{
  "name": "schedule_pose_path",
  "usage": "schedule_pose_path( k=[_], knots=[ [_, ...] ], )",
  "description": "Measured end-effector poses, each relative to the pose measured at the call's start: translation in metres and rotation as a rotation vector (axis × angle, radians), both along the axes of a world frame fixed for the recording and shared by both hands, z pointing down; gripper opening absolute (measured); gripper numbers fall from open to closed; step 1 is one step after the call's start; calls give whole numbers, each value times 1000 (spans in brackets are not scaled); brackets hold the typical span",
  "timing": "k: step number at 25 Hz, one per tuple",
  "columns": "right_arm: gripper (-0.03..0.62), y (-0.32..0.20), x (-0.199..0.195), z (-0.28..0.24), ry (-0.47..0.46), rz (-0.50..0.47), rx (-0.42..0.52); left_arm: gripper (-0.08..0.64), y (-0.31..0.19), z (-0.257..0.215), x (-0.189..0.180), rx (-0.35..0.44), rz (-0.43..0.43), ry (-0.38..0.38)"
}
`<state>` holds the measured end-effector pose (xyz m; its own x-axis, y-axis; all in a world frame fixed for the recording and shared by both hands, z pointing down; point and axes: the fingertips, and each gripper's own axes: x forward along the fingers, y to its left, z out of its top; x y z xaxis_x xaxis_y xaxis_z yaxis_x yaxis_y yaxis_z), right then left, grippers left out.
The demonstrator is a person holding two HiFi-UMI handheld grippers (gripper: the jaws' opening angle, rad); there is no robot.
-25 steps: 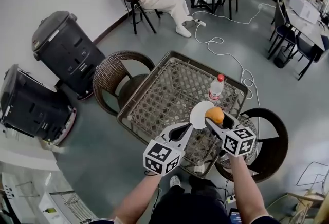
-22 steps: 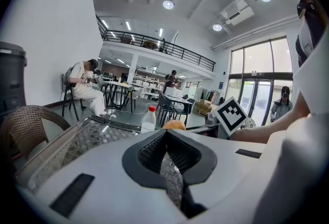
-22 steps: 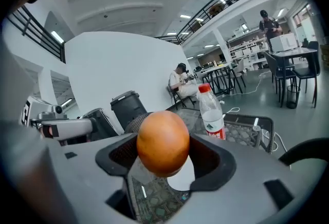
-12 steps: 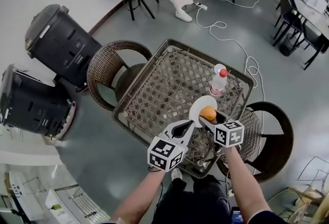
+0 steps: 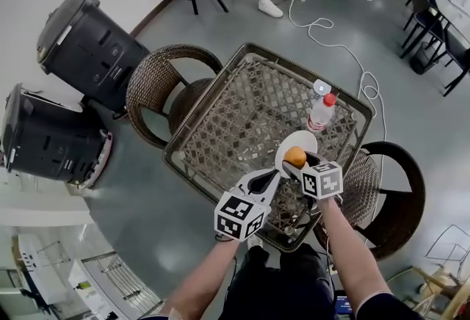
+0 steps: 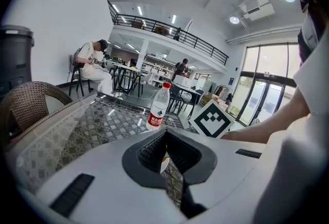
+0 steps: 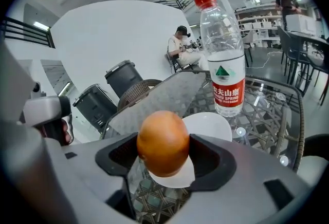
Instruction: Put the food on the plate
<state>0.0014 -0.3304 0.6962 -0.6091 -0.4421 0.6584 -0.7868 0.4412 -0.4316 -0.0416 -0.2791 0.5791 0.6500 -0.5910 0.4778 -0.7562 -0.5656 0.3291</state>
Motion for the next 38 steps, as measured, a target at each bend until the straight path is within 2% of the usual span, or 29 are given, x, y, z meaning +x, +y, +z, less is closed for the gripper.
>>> schedule_pose_path(
  k=[15,21,24,29,38],
  knots=[
    [313,7,-9,23,23,-91,-74,8,-7,11,3,-34,-33,-11],
    [313,3,-8,24,14,-79,-80,9,-6,16,3,-44,-42,-14],
    [314,-1,-3,25,38,-70,-72,9,-7,18,3,-50,-53,-7],
    [314,-3,-5,24,47,-90,-57,9,-8,16,4,-51,-62,5],
    [314,-10,13,20,100,-38,-26,9,-5,16,5,-60,-63,12]
  ],
)
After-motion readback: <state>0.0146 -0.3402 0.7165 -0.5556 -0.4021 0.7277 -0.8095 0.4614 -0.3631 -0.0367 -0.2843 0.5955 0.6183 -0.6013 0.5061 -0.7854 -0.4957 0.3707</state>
